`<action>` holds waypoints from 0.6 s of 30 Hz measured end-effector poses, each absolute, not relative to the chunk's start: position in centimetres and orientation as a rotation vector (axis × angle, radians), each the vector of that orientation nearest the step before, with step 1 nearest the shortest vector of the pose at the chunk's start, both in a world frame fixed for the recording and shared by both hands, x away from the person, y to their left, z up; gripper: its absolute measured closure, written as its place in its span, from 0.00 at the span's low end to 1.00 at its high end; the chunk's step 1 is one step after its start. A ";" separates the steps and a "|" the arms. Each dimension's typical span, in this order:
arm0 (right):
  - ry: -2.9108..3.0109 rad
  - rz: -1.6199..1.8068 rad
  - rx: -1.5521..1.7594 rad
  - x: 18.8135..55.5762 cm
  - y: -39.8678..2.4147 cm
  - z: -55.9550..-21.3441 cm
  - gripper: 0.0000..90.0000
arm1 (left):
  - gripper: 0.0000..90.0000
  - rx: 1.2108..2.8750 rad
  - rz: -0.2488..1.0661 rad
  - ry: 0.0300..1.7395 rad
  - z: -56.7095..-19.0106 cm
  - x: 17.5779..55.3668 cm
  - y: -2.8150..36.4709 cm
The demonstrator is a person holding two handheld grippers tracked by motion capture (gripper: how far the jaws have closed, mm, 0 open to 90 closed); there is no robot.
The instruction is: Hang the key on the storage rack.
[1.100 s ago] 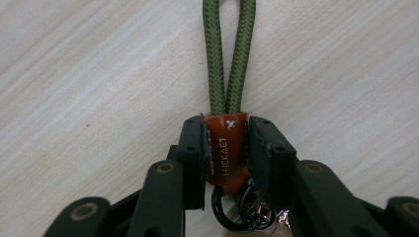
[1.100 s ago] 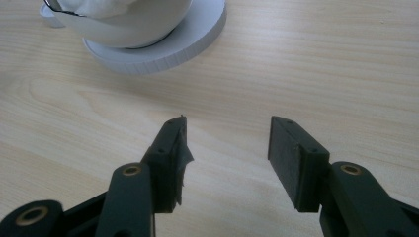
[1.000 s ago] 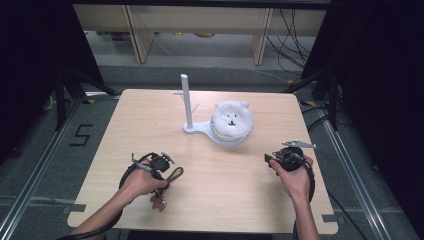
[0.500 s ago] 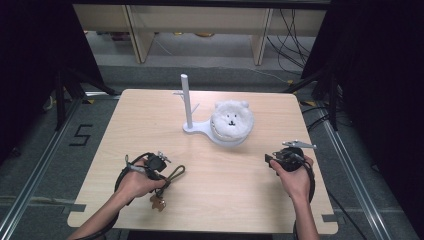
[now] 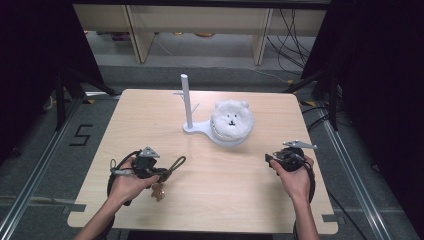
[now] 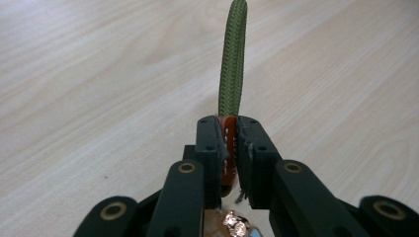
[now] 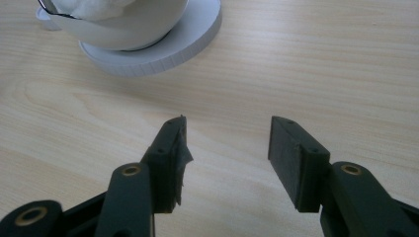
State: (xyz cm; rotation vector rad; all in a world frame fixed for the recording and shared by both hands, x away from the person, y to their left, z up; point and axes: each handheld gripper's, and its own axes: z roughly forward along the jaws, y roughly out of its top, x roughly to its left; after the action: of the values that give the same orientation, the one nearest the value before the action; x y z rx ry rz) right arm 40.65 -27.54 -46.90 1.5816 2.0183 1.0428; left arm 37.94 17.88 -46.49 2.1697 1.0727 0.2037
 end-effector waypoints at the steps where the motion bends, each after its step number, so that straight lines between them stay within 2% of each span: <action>1: 2.016 1.026 1.578 40.7 -27.5 -47.0 0.56 | 0.89 2.156 0.220 1.072 -46.5 37.9 17.9; 11: 2.009 1.022 1.588 40.7 -27.3 -47.1 0.56 | 0.89 2.107 0.315 1.024 -45.3 38.1 18.1; 18: 2.021 1.040 1.587 40.6 -27.3 -47.1 0.56 | 0.89 1.990 0.347 0.996 -44.9 38.3 18.2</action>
State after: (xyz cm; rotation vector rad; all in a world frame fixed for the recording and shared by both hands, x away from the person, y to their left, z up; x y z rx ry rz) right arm 40.63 -27.29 -47.09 1.5875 2.0208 1.0396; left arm 38.34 18.24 -44.91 1.9904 0.9956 0.3470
